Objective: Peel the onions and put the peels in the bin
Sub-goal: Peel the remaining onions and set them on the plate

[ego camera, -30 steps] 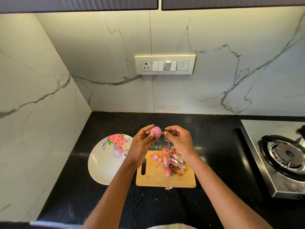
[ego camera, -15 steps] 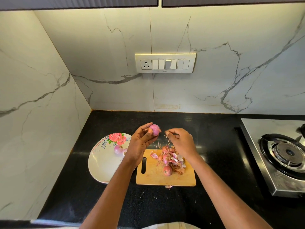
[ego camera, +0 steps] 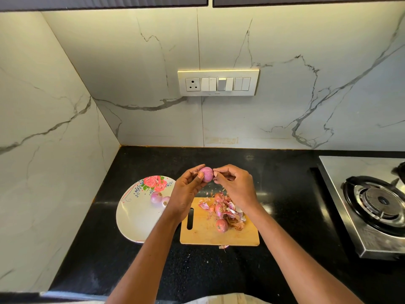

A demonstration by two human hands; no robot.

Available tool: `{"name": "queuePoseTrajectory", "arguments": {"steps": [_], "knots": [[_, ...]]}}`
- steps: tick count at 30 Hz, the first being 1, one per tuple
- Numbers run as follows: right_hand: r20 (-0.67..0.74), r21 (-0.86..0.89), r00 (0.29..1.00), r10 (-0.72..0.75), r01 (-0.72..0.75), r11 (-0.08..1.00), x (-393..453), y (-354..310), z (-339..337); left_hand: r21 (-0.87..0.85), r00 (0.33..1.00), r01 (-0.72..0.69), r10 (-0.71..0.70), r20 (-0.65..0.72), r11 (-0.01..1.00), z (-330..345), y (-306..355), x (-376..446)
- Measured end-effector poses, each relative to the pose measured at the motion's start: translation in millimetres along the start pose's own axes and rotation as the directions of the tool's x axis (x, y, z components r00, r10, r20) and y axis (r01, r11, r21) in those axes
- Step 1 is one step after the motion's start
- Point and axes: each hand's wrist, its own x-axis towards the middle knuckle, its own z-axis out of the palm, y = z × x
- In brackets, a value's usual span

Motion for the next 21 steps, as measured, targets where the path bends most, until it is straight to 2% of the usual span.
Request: {"name": "queuePoseTrajectory", "arguments": {"steps": [6,14,21], "knots": [[0.032,0.047,0.999,0.014,-0.015,0.999,-2.4,-1.8,-3.5,-0.009,1.0,0.014,-0.014,0.005,1.0,1.7,-0.2,-0.5],[0.041,-0.039,0.997,-0.06,0.062,0.997,-0.2,-5.8,-6.7,0.059,1.0,-0.008,0.006,0.027,0.998,0.5,2.8,-1.3],[0.012,-0.074,0.996,-0.084,0.085,0.994,-2.9,-2.4,-4.1,0.054,0.999,-0.003,0.001,0.04,0.999,-1.3,0.1,-2.4]]}}
